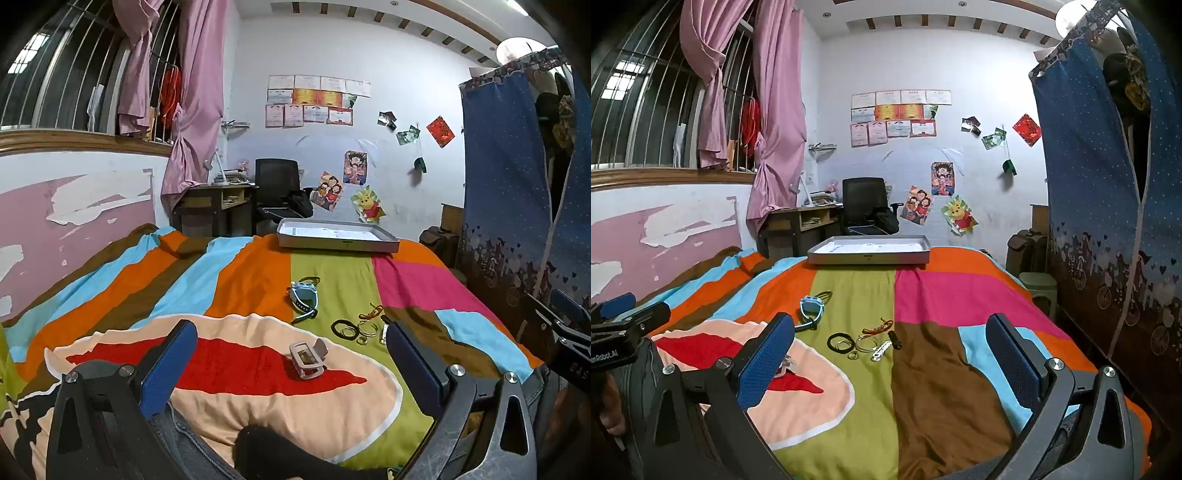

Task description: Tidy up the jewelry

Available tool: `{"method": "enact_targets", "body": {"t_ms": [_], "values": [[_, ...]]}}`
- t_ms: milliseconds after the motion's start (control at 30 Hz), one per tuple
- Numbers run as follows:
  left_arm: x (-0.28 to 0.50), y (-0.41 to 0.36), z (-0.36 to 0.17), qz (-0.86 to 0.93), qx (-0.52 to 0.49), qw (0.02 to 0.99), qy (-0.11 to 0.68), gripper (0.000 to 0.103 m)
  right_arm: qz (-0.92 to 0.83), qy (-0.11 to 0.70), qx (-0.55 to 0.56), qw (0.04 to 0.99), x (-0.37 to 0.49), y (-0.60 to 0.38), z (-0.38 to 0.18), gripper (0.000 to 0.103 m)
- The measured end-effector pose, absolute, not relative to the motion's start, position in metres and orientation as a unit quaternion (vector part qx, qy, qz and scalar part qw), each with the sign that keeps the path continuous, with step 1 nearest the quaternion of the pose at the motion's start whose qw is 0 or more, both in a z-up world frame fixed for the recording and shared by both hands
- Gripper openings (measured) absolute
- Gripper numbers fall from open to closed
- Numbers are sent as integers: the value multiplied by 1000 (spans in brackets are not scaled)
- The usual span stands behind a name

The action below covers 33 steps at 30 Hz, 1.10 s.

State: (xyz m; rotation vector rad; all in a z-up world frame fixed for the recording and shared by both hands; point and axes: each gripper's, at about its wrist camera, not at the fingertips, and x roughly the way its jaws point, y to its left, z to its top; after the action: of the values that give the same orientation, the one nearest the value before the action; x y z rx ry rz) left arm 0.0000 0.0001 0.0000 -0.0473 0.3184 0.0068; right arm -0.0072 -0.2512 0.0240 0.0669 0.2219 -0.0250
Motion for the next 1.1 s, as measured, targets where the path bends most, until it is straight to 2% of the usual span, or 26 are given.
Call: {"method": "enact_targets", "body": {"t_ms": [1100], "values": [[1, -4, 0, -3, -21, 987, 159, 103, -14, 112, 31, 993, -6, -251, 22, 102]]}}
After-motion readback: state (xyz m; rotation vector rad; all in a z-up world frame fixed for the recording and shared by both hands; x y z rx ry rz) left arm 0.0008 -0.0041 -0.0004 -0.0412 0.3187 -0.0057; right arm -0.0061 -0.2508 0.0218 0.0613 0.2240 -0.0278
